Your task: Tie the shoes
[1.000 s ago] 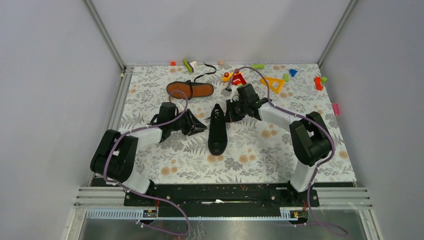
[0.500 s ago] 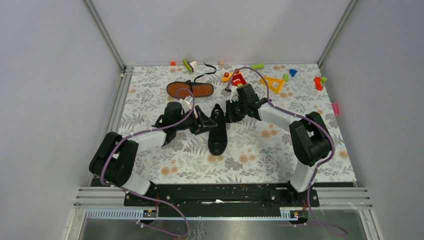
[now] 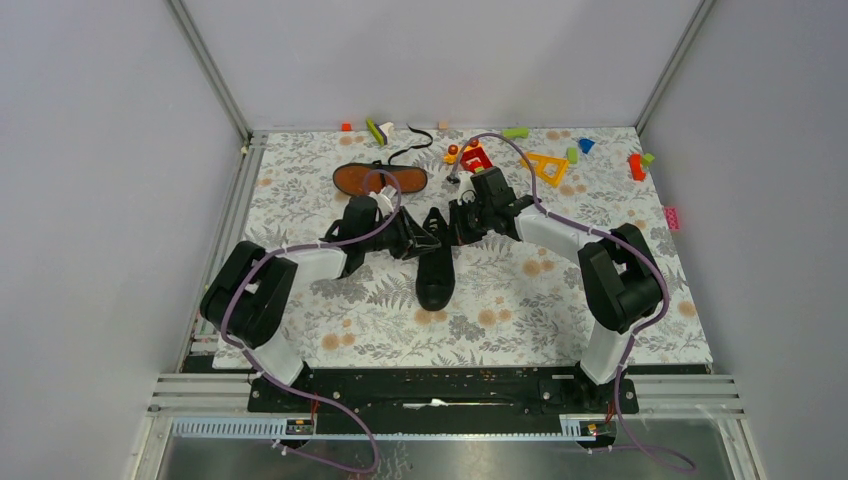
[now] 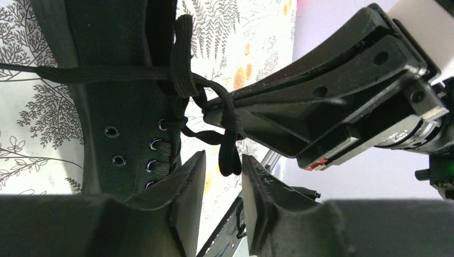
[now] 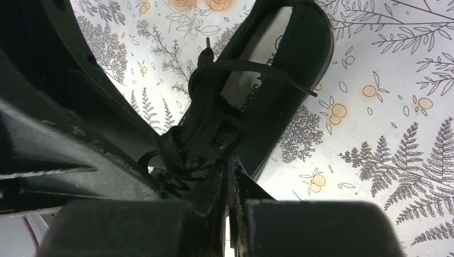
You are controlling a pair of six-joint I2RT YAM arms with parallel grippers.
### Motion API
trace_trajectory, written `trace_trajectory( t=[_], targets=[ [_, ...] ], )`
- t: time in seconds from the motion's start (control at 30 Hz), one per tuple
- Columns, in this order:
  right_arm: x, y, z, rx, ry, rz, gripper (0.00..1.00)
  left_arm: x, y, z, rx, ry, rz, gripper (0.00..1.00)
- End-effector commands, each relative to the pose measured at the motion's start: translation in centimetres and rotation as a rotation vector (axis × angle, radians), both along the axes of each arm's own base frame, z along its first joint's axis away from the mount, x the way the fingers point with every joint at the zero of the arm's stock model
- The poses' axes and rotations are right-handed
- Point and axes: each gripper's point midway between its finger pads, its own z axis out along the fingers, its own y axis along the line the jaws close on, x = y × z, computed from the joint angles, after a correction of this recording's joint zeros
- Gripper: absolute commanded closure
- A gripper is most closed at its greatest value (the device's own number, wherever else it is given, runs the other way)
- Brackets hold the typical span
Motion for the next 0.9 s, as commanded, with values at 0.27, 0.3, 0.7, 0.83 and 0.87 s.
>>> trace_trajectory(
  t=[0.27, 0.3, 0.7, 0.83, 0.87],
  targets=[
    [-0.1, 1.2, 1.6, 0.061, -0.007, -0.024, 1.00, 0.3, 1.0, -1.2, 0.137, 0.018, -0.065, 1.00],
    [-0.2, 1.1, 1.4, 0.061, 0.004, -0.038, 1.00, 0.1, 1.4, -1.6, 0.171, 0.026, -0.073, 1.00],
    [0.5, -1.4, -1.5, 0.099, 0.145, -0.253, 1.00, 0.1, 4.6, -4.8, 0.447, 0.028, -0.113, 1.00],
    [0.3, -2.2, -2.5, 0.086, 0.173, -0.287, 1.00, 0.7, 5.3, -5.3, 0.503, 0.005, -0.109, 1.00],
    [0.4, -2.5, -2.7, 0.084, 0.180, -0.298, 1.00, 0.8, 5.6, -5.6, 0.522, 0.006, -0.106, 1.00]
  ],
)
